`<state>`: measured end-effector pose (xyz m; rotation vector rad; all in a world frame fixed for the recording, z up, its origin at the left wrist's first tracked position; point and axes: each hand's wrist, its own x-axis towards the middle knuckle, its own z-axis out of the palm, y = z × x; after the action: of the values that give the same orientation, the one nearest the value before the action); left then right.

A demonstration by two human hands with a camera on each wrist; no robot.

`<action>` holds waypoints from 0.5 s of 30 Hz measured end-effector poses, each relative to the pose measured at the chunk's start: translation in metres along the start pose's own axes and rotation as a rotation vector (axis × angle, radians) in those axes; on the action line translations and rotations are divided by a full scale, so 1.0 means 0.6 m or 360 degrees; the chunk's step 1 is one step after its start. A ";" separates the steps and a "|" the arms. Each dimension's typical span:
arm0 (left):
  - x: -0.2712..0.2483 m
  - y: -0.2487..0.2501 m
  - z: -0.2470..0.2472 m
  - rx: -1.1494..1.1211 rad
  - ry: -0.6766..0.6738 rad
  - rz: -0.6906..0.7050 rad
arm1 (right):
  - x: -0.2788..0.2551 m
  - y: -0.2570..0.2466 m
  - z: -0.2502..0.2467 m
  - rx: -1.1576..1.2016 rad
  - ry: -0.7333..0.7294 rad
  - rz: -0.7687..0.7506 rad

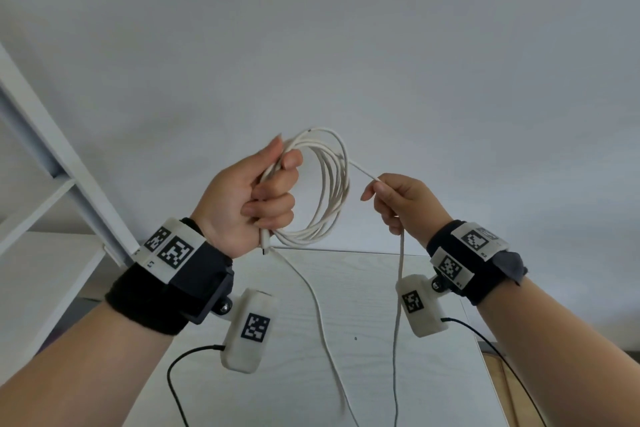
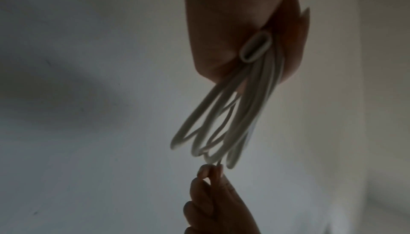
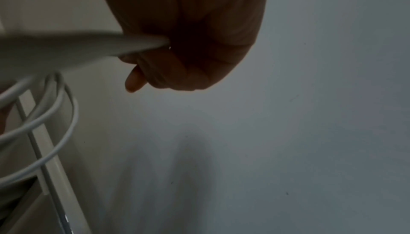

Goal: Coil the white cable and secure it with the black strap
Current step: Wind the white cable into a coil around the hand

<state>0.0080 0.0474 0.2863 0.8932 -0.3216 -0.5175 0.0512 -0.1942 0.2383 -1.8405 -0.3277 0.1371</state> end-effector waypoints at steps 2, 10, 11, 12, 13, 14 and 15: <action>0.003 0.007 0.000 -0.0066 0.0012 0.0060 | -0.003 0.003 0.003 0.0023 -0.0014 0.0012; 0.005 0.040 -0.025 -0.0234 -0.0075 0.0219 | -0.023 0.032 0.007 0.0151 -0.0112 0.0218; 0.005 0.046 -0.032 -0.0332 -0.0165 0.0223 | -0.027 0.038 0.006 0.0174 -0.0124 0.0259; 0.006 0.054 -0.040 -0.0457 -0.0266 0.0216 | -0.032 0.044 0.005 0.0187 -0.0128 0.0301; 0.006 0.063 -0.047 -0.0571 -0.0345 0.0205 | -0.036 0.052 0.003 0.0173 -0.0125 0.0340; 0.004 0.072 -0.054 -0.0645 -0.0388 0.0204 | -0.041 0.060 0.001 0.0127 -0.0117 0.0372; 0.002 0.080 -0.059 -0.0680 -0.0399 0.0213 | -0.045 0.067 -0.001 0.0052 -0.0103 0.0388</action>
<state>0.0399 0.0944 0.3042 0.3899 -0.4741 -0.5482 0.0318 -0.2133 0.1984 -1.8415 -0.1437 0.3685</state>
